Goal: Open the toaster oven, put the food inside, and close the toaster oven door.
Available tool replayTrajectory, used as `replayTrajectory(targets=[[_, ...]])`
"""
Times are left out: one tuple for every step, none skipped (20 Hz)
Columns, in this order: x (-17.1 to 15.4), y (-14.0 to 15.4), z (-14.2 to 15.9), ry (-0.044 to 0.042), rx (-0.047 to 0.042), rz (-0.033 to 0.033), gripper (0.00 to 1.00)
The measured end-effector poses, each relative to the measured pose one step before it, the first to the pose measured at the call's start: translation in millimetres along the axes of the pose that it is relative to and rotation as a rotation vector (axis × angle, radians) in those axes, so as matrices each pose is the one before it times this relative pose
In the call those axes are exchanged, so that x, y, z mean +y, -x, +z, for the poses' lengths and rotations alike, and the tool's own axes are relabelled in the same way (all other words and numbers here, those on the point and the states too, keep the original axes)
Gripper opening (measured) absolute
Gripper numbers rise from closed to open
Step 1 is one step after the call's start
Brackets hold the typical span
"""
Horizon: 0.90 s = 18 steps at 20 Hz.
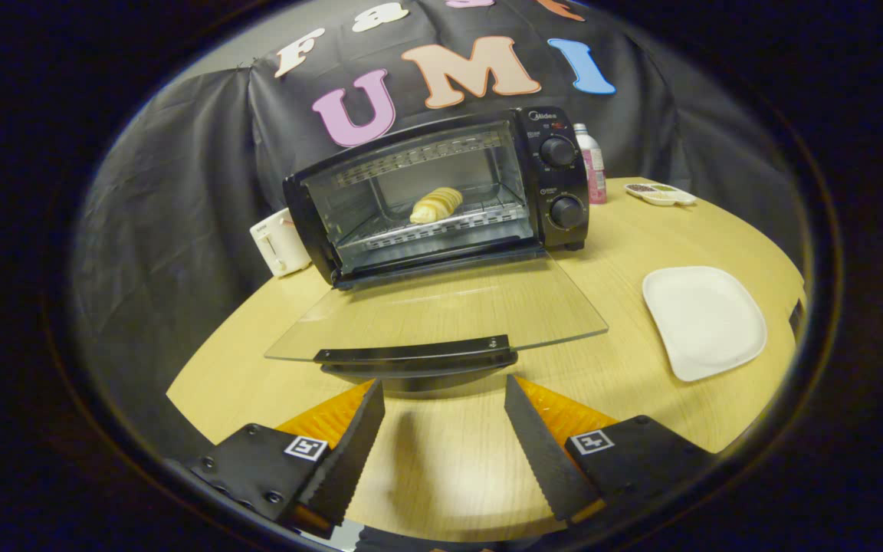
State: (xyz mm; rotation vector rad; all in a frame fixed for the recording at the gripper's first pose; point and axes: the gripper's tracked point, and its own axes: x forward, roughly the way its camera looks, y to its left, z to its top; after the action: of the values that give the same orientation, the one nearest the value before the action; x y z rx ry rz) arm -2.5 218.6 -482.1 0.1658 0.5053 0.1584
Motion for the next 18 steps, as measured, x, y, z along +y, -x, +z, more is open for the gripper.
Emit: replayTrajectory(targets=[[3.63, 0.22, 0.87, 0.00519, 0.00481, 0.00901, 0.98], [2.84, -0.96, 0.44, 0.00228, -0.00260, 0.00216, 0.99], [0.89, 0.39, 0.16, 0.00083, 0.00486, -0.00267, 0.99], [0.68, -0.26, 0.75, -0.00157, -0.00330, -0.00316, 0.99], [0.99, 0.46, 1.73, -0.00193, -0.00324, -0.00175, 0.99], [0.28, 0.84, 2.06, -0.00340, -0.00269, 0.00123, 0.99], [1.07, 0.87, 2.97, -0.00595, -0.00545, 0.00461, 0.99], [1.38, 3.18, 4.57, -0.00519, -0.00862, 0.00482, 0.99], [1.28, 1.60, 5.84, -0.00168, -0.01139, 0.00552, 0.99], [1.97, 1.59, 5.36, -0.00165, -0.01239, 0.00500, 0.99], [1.58, 0.96, 6.37, -0.00291, -0.01151, 0.00468, 0.99], [1.33, 0.97, 6.46, -0.00343, -0.01318, 0.00561, 0.99], [1.87, 0.90, 7.71, -0.00275, -0.01383, 0.00598, 0.99], [1.98, 0.58, 7.00, -0.00387, -0.01410, 0.00645, 0.99], [1.96, -0.15, 8.00, -0.00536, -0.01126, 0.00600, 0.99], [1.77, -0.33, 6.83, -0.00487, -0.00928, 0.00740, 0.99], [3.05, -0.56, 9.08, -0.00733, -0.01143, 0.01061, 0.99], [2.08, -0.86, 9.07, -0.00666, -0.01504, 0.00825, 0.99]])
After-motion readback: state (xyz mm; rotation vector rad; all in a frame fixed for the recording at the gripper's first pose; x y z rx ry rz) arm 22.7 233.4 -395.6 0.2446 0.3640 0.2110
